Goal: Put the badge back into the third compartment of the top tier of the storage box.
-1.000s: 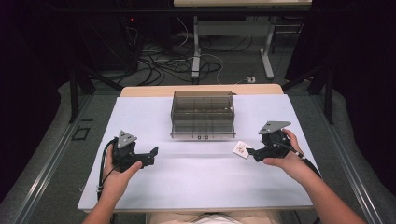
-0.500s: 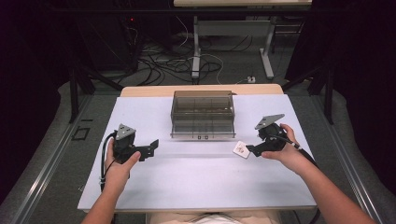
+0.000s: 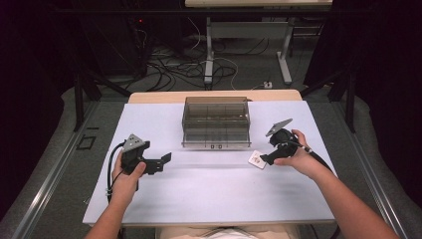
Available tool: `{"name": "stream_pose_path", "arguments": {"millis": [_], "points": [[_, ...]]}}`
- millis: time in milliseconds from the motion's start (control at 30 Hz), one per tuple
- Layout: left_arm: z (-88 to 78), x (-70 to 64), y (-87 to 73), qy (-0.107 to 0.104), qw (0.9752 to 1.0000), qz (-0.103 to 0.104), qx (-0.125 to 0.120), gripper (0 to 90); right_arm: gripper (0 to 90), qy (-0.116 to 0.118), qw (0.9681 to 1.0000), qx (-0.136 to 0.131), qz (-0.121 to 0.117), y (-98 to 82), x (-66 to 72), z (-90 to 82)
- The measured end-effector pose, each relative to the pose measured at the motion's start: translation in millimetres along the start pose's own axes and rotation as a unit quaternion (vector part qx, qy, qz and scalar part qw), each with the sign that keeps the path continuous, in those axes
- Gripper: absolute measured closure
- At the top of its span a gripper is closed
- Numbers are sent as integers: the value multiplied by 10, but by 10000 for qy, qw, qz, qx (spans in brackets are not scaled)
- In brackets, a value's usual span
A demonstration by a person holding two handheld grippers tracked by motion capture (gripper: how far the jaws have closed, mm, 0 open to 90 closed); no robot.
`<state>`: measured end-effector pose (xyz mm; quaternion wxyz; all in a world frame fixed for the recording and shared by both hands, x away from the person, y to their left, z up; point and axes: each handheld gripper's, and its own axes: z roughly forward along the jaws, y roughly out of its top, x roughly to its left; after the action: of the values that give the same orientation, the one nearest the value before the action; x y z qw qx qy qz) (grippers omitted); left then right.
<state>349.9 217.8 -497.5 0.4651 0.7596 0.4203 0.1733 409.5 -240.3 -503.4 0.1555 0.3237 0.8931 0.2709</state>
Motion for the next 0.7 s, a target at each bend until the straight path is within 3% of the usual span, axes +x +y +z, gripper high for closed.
{"name": "stream_pose_path", "arguments": {"millis": [33, 67, 233, 267, 300, 467, 500, 633, 667, 700], "points": [[2, -1, -7, -27, 10000, 0, 16, 33, 162, 11, 9997, 220, 74, 10, 8, -1], [6, -2, -14, -67, 10000, 8, 11, 34, 163, 23, 9993, 381, -22, 26, -7, 0], [1, -25, -45, -106, 9999, 58, -6, 42, 172, 153, 9991, 369, -169, 35, -15, 111], [0, -28, -48, -100, 9999, 98, -12, 49, 176, 201, 9983, 543, -115, 46, -5, 113], [-1, -33, -52, -101, 9999, 106, -11, 52, 180, 197, 9983, 497, -244, 48, -15, 142], [-18, -46, -72, -76, 9999, 138, -47, 61, 186, 270, 9968, 681, -335, 72, 6, 215], [-18, -46, -72, -76, 9999, 138, -47, 64, 188, 312, 9969, 675, -249, 71, 30, 235], [-32, -42, -90, -80, 9999, 77, -41, 72, 185, 378, 9955, 770, -409, 87, 34, 302], [-32, -36, -92, -80, 9999, 102, -48, 75, 185, 380, 9955, 810, -326, 82, 50, 314], [-32, -35, -95, -86, 9999, 107, -37, 77, 185, 418, 9951, 785, -439, 82, 39, 340]]}}
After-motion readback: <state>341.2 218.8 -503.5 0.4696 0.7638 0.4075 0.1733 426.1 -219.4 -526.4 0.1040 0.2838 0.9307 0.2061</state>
